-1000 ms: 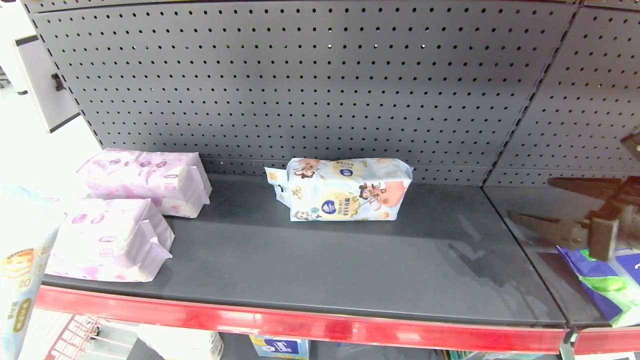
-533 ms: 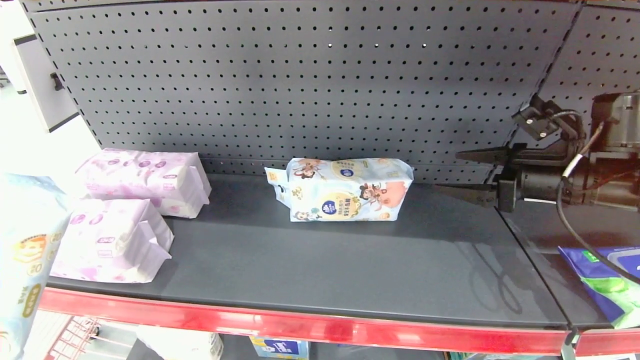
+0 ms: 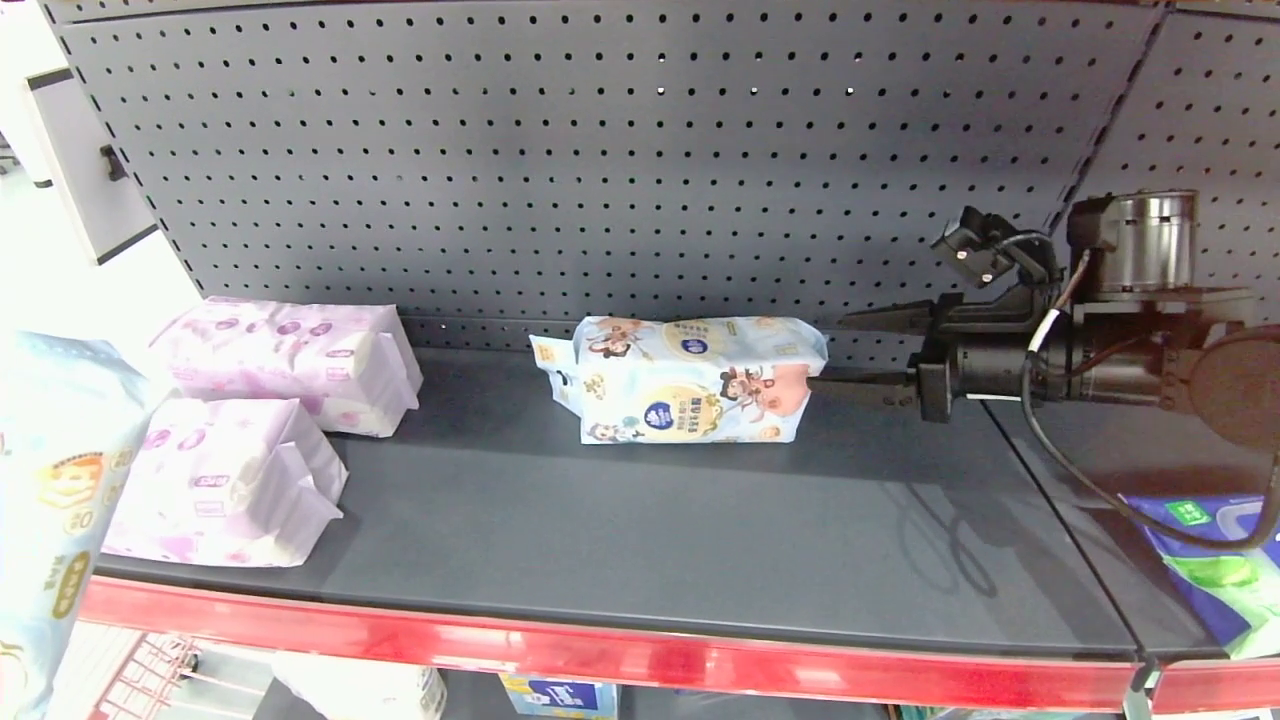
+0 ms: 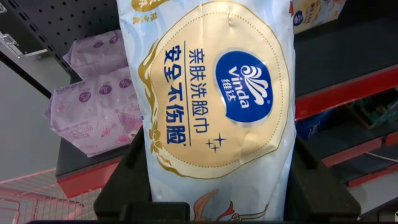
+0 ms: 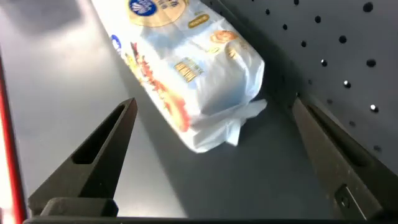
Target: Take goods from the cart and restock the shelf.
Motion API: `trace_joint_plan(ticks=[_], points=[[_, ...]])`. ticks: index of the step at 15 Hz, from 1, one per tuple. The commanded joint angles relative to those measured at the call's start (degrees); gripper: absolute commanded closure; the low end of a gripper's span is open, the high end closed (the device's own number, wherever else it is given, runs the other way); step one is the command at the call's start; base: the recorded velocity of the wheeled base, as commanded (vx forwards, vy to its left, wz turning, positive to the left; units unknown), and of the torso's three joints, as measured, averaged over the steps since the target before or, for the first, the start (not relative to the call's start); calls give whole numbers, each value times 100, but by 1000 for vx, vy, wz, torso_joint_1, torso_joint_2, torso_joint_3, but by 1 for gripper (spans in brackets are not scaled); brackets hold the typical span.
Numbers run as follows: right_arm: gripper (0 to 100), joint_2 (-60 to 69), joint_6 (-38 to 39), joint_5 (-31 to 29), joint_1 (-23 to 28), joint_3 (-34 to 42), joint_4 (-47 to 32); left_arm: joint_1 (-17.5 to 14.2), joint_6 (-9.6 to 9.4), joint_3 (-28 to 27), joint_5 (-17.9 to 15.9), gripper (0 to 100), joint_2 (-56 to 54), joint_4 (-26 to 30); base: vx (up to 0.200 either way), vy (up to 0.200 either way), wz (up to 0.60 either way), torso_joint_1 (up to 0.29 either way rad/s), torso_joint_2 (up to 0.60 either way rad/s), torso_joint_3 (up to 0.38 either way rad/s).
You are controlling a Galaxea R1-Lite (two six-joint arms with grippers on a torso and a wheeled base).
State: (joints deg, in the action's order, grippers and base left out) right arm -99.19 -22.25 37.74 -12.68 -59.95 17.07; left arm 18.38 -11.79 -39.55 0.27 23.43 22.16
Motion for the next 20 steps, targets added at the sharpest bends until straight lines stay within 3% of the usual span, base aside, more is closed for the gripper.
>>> trace_joint_plan(ticks=[1, 20], points=[[0, -223, -16, -4, -7, -166, 7, -1, 1, -18, 0, 100, 30, -1, 0, 0, 0, 0, 0, 0], [0, -961, -43, 5, -393, -755, 25, -1, 1, -9, 0, 100, 30, -1, 0, 0, 0, 0, 0, 0]])
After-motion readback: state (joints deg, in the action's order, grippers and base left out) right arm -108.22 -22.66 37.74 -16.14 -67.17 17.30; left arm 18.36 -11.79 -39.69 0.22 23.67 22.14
